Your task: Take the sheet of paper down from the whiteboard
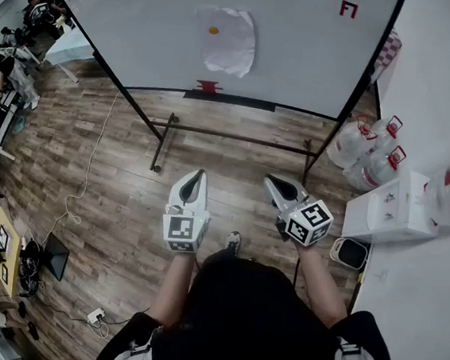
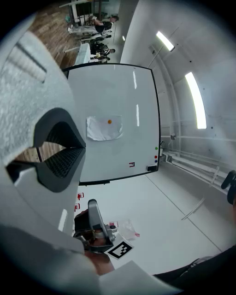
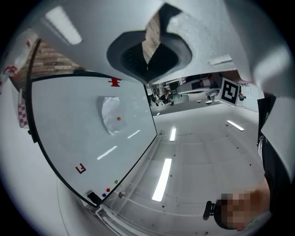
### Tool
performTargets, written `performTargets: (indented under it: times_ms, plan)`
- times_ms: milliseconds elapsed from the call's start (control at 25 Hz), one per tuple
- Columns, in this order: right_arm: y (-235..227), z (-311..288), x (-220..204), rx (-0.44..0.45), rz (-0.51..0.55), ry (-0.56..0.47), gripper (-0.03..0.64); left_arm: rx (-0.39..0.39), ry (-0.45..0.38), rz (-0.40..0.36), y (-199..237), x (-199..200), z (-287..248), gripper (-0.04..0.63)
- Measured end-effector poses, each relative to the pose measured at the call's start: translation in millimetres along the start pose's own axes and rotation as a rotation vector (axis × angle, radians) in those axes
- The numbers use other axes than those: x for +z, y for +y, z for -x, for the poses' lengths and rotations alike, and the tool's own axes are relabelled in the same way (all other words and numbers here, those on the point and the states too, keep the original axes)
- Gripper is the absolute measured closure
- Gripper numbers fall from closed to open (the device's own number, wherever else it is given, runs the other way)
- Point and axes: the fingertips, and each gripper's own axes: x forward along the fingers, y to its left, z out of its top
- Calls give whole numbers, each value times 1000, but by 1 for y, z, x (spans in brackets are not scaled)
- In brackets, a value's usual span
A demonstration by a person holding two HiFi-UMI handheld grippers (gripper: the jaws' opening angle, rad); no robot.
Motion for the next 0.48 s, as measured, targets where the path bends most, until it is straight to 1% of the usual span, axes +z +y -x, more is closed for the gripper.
performTargets:
  times_ms: [160, 320, 480]
  plan:
    - [-1, 10, -2, 1, -3, 3, 614, -5, 1, -8, -10, 0, 3, 584]
    - [7, 12, -2, 19, 1, 6, 614, -3, -3, -10, -12, 2, 8, 584]
    - [9, 16, -7, 9, 2, 16, 614, -4, -8, -10, -16, 1, 14, 584]
